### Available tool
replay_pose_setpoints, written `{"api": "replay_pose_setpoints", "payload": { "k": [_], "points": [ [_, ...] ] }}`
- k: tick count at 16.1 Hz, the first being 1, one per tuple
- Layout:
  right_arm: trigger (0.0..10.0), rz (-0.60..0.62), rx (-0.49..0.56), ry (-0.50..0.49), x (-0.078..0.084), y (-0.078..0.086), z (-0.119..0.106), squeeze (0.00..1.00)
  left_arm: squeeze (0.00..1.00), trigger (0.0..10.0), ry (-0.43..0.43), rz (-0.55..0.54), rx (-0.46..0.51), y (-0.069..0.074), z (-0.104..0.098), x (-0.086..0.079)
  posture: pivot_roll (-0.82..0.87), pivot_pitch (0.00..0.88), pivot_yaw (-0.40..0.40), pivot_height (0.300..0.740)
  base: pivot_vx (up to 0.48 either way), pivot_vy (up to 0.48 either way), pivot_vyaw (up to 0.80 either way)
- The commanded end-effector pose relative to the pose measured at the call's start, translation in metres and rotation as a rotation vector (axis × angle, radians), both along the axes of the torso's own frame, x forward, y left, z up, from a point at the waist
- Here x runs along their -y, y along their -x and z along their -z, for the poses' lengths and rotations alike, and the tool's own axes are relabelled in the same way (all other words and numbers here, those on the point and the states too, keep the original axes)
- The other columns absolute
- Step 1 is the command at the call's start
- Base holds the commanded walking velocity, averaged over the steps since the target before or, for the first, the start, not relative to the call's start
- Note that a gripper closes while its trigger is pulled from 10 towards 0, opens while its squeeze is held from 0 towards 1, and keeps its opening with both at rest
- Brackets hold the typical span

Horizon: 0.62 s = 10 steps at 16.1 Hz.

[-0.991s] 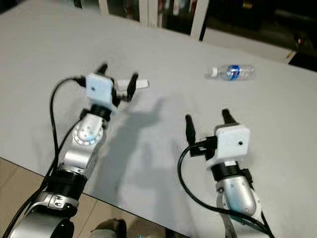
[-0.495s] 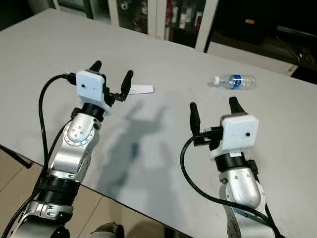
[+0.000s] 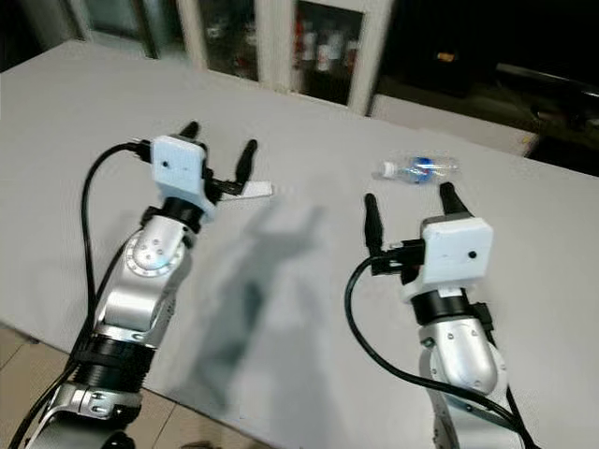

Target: Picking trash to rubbish bin

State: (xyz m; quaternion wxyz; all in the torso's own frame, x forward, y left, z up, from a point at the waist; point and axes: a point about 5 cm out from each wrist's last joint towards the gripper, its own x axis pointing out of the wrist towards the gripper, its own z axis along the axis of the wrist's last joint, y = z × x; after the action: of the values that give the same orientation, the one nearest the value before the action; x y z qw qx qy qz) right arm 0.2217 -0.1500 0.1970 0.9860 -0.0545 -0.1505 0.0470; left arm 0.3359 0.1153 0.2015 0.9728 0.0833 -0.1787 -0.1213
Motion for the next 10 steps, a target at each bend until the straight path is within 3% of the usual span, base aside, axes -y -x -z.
{"api": "replay_pose_setpoints", "payload": {
  "k": [1, 5, 10],
  "points": [
    [10.0, 0.001, 0.006, 0.008, -0.0005, 0.002, -0.0024, 0.0, 0.0, 10.0, -0.005, -0.007, -0.001, 0.0014, -0.0015, -0.0041, 0.17, 0.084, -0.067, 0.74, 0.394, 0.0, 0.0],
    [10.0, 0.001, 0.0, 0.01, -0.0008, 0.0026, -0.001, 0.0, 0.0, 10.0, -0.011, -0.012, -0.017, 0.0011, 0.0001, -0.0051, 0.17, 0.086, -0.066, 0.74, 0.368, 0.0, 0.0],
    [10.0, -0.001, -0.011, 0.005, -0.002, 0.0032, 0.002, 0.0, 0.0, 10.0, -0.012, -0.004, -0.027, 0.0034, 0.0029, -0.007, 0.17, 0.094, -0.064, 0.74, 0.0, 0.0, 0.0]
  ]
}}
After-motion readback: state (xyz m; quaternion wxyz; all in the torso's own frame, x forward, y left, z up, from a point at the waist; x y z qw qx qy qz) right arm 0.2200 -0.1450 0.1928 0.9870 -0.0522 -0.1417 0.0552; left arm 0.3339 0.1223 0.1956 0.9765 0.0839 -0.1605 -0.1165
